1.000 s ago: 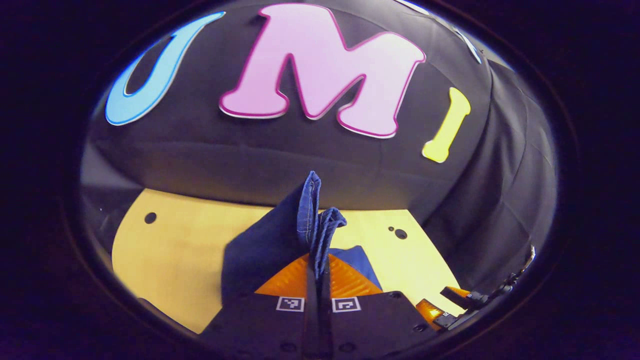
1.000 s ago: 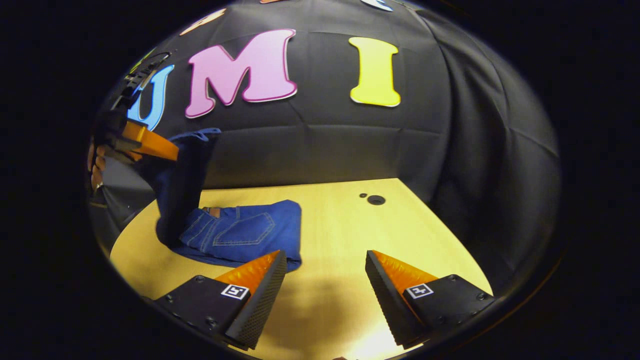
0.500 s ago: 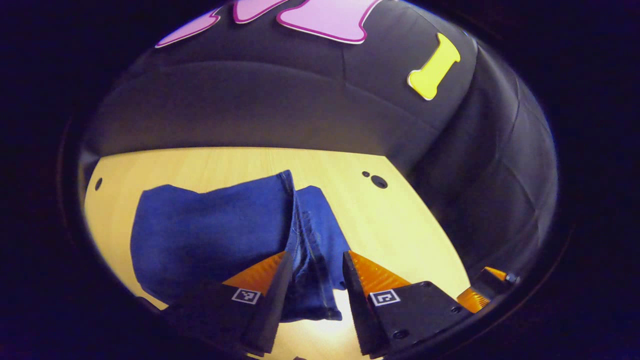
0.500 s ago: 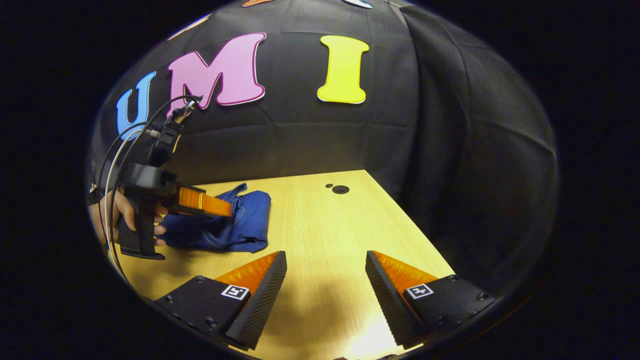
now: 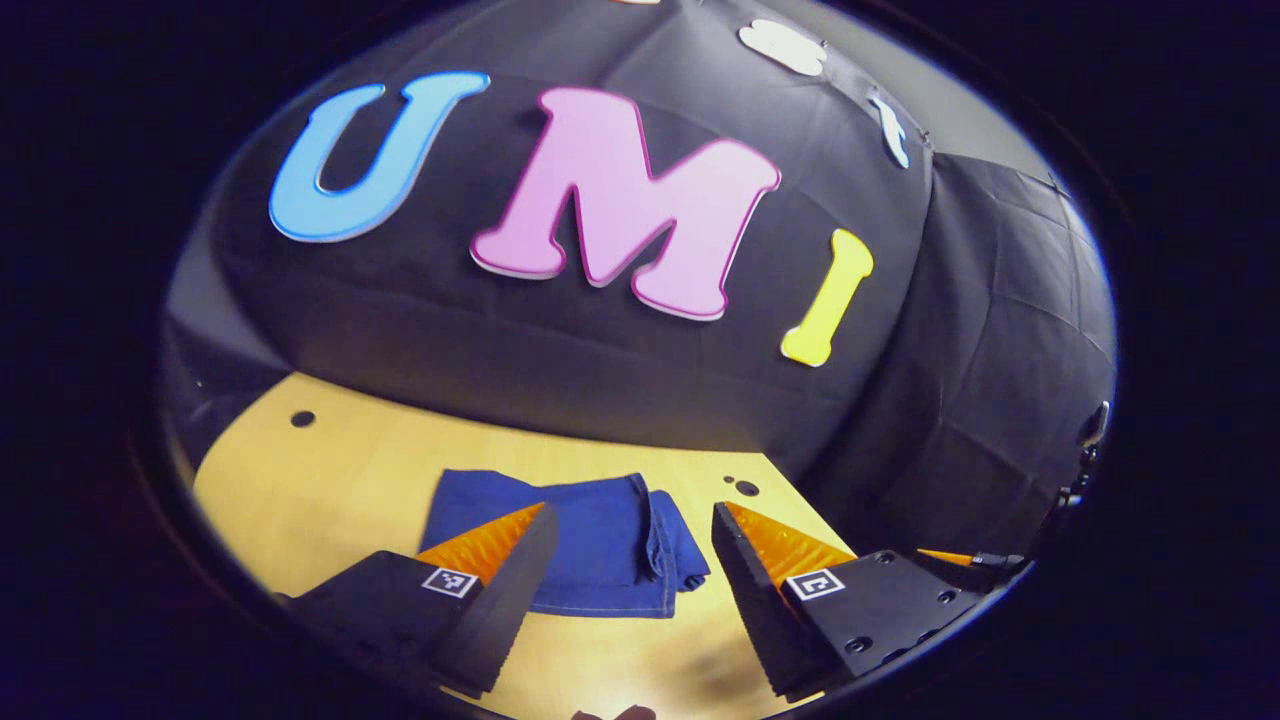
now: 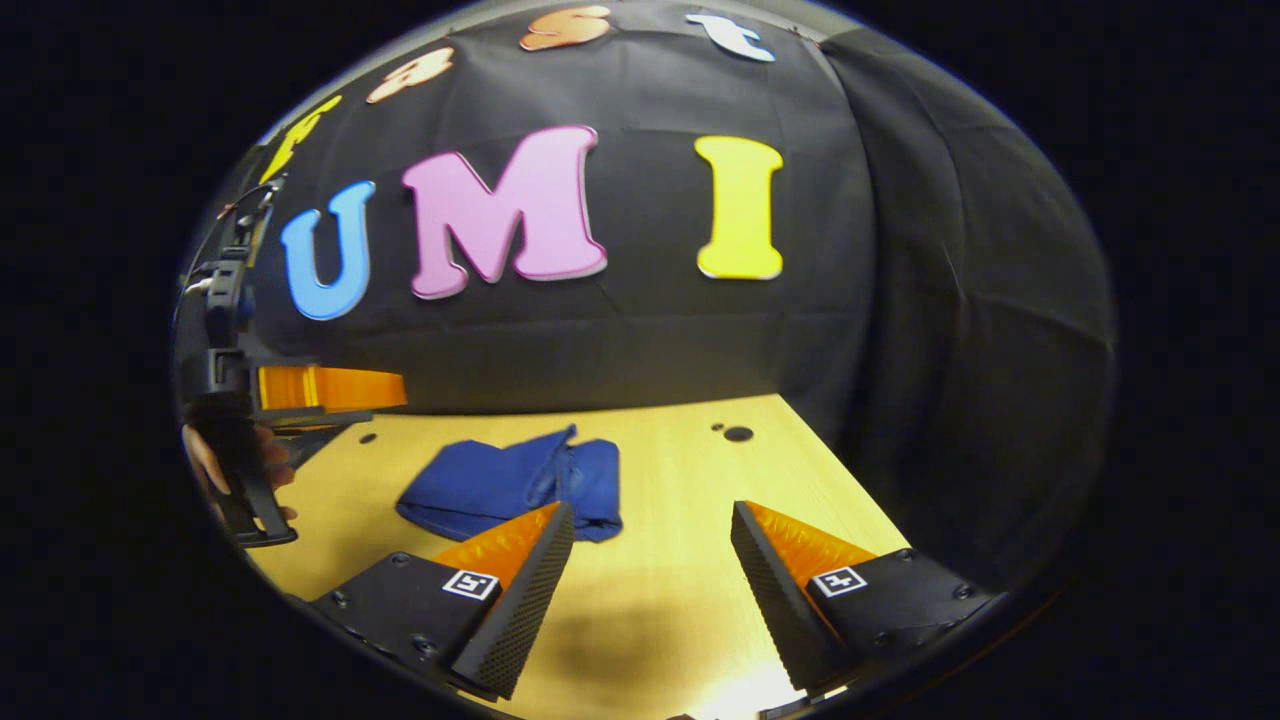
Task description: Grasp the waist and the cuffs of the jeans and fold them to make the two legs overlap; first hold the waist and fold one-third of the jeans toward the cuffs, then hold the cuffs and fold the remaining one-third in the same direction to finish folding.
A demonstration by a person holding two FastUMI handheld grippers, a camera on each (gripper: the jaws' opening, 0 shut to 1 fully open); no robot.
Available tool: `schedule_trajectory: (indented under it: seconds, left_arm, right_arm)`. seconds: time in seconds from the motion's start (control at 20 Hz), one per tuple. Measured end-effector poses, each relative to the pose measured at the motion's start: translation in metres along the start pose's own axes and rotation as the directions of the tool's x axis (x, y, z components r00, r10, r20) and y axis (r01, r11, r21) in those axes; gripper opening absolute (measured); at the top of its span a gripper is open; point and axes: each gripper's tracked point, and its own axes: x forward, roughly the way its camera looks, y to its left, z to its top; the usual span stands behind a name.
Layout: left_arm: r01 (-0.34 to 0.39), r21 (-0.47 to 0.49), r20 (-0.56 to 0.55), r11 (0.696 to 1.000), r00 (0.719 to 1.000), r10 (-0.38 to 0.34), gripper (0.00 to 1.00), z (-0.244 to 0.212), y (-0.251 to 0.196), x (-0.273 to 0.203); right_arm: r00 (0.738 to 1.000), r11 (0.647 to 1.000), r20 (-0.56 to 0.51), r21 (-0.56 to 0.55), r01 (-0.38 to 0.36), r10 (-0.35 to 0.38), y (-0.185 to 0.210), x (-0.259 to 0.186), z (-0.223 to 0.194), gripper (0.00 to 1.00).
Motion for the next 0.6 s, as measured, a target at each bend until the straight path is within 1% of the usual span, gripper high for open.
schedule_trajectory:
  seconds: [0.15,0.25,0.4,0.5,0.6]
  left_arm:
    - [-0.063,0.018,0.081,0.998,0.995,0.062,0.96,0.026,0.016,-0.085]
    - [-0.112,0.006,0.123,0.994,0.986,0.11,0.96,0.035,0.023,-0.126]
    - [-0.152,-0.003,0.178,0.988,0.972,0.15,0.96,0.043,0.033,-0.187]
    - [-0.169,0.029,0.189,0.985,0.969,0.161,0.96,0.042,0.038,-0.216]
    - [-0.193,0.051,0.202,0.98,0.963,0.179,0.96,0.041,0.043,-0.239]
  right_arm:
    - [0.993,0.997,0.092,-0.024,-0.07,0.072,0.044,-0.034,0.045,0.97]
    - [0.983,0.994,0.152,-0.039,-0.099,0.104,0.067,-0.059,0.071,0.97]
    - [0.969,0.991,0.214,-0.072,-0.112,0.125,0.092,-0.09,0.097,0.96]
    - [0.961,0.99,0.247,-0.098,-0.099,0.12,0.1,-0.108,0.109,0.97]
    - [0.953,0.99,0.274,-0.098,-0.102,0.126,0.11,-0.124,0.116,0.97]
